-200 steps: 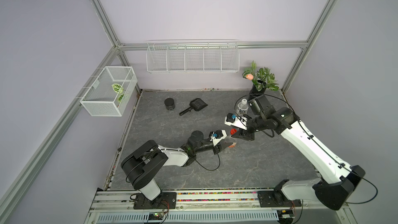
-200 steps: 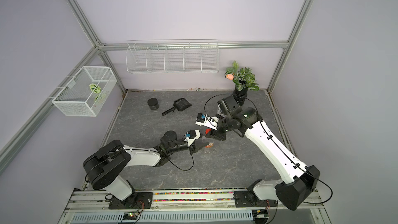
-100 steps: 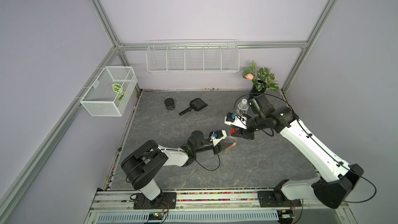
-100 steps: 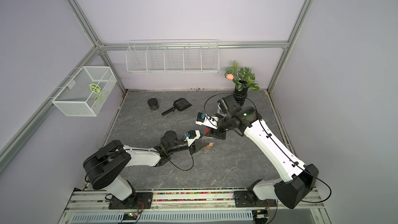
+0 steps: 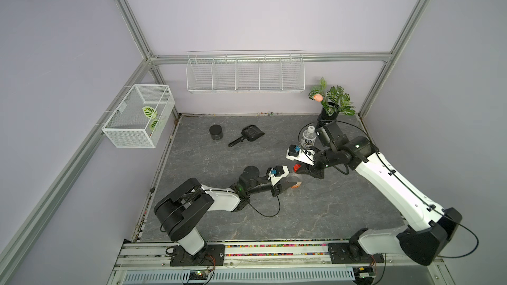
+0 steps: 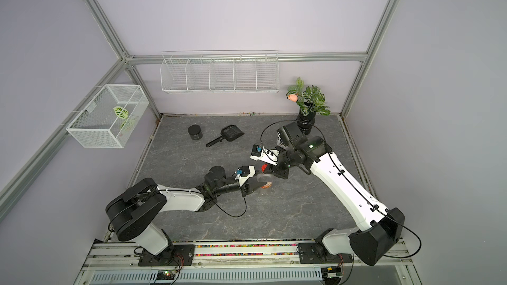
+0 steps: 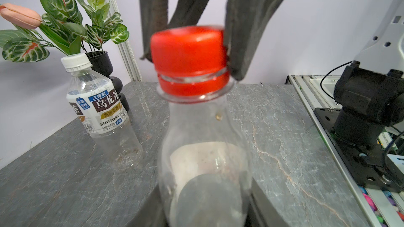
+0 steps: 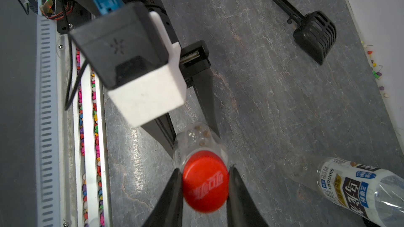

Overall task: Screw on the bottle caps
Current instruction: Screw the bottle cap onto the plastic bottle.

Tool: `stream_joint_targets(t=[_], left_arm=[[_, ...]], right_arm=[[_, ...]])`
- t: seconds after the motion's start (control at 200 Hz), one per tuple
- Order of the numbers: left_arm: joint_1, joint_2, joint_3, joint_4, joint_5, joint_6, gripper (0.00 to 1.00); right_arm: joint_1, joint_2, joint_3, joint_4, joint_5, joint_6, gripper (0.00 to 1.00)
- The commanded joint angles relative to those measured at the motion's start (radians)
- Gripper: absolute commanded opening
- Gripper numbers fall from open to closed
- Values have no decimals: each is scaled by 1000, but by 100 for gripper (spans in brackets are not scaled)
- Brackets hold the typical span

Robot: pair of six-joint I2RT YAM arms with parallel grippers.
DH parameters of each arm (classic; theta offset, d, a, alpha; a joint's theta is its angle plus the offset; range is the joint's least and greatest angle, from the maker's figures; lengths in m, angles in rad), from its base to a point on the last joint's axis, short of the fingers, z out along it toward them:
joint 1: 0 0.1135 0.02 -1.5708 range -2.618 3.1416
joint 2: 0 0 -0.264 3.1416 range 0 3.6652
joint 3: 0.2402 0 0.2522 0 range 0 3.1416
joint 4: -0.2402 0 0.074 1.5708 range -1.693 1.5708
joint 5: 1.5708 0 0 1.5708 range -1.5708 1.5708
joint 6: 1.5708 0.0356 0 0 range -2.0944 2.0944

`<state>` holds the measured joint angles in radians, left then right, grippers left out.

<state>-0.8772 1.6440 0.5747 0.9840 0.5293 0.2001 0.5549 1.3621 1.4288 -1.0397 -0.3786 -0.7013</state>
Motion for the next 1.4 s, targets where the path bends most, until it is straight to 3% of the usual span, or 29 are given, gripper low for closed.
stream_joint_targets(t=[0.0, 0.115, 0.23, 0.315, 0.405, 0.52, 0.695, 0.745, 0.805, 0.87, 0.92, 0.99, 1.085, 1.18, 1.395], left_arm=[[-3, 36, -1, -133, 26, 24, 47], [-2, 33, 3, -138, 8, 33, 47], [-2, 16, -7, -129, -46, 38, 47], [-2, 3, -8, -118, -77, 39, 47], [-3, -6, -15, -90, -100, 28, 47], [-6, -3, -19, -63, -110, 24, 47], [-17, -6, -19, -54, -113, 9, 47], [-17, -7, -22, -52, -113, 4, 47], [-18, -6, -27, -50, -116, 4, 47], [-17, -4, -29, -52, -128, 1, 47], [-16, -6, -31, -52, -139, -15, 47], [-16, -7, -33, -57, -141, -24, 47], [-16, -3, -34, -65, -134, -24, 47], [-15, 3, -32, -71, -110, -18, 47], [-4, 16, -3, -133, -9, 23, 47]], right_arm=[[-3, 2, -22, -3, 2, 41, 19], [41, -11, -60, 43, 126, 169, 7], [139, -35, -93, 130, 385, 436, 5], [229, -35, -90, 165, 630, 743, 0], [312, 11, -33, 79, 852, 1174, 0], [416, 107, 55, -62, 987, 1606, 0], [490, 216, 180, -221, 1106, 1933, 0], [497, 216, 209, -279, 1156, 1995, 5], [501, 164, 178, -225, 1184, 1920, 21], [500, 47, 46, 35, 1170, 1671, 44], [492, -52, -76, 228, 1124, 1487, 52], [450, -163, -176, 382, 987, 1286, 55], [361, -252, -214, 409, 753, 1104, 61], [269, -280, -200, 340, 490, 862, 63], [63, -235, -138, 125, 116, 368, 55]])
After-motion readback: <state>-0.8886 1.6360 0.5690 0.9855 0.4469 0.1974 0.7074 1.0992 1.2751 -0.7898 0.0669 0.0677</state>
